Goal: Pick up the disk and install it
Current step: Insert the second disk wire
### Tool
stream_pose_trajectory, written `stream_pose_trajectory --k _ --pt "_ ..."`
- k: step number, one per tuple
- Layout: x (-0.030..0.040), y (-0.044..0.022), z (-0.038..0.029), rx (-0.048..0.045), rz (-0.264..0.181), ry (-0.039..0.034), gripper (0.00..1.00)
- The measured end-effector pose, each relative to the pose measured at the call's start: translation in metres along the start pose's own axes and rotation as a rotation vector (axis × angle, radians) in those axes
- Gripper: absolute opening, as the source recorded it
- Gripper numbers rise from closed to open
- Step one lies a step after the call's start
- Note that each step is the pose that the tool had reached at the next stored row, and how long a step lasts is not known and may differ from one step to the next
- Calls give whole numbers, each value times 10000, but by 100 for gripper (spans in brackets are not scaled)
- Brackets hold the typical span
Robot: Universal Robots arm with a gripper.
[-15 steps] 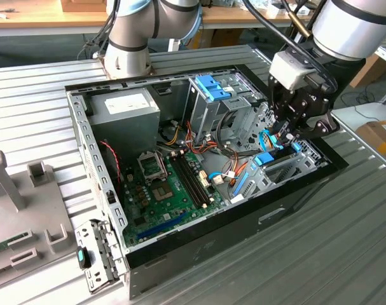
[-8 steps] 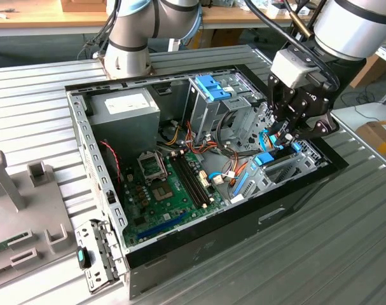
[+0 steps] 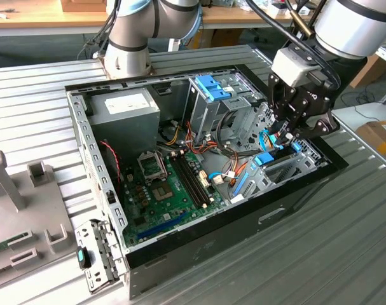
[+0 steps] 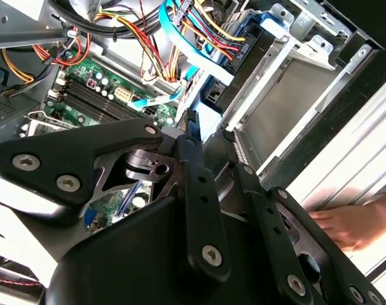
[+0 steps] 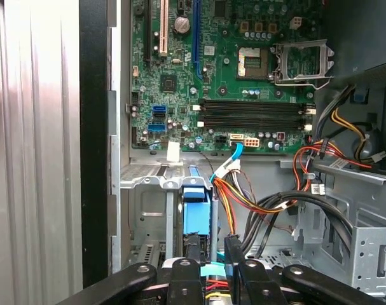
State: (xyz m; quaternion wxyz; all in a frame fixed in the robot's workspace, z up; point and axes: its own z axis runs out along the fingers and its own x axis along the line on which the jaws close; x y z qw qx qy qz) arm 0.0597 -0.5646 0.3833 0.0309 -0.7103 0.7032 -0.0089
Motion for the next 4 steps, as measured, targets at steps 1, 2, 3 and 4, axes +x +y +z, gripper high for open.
stream_pose_trajectory --k 1,2,3,4 --pt "0 0 -2 0 0 1 29" --pt "0 0 -5 0 0 1 29" --pt "0 0 -6 0 0 1 29" --pt "0 0 -6 0 0 0 29"
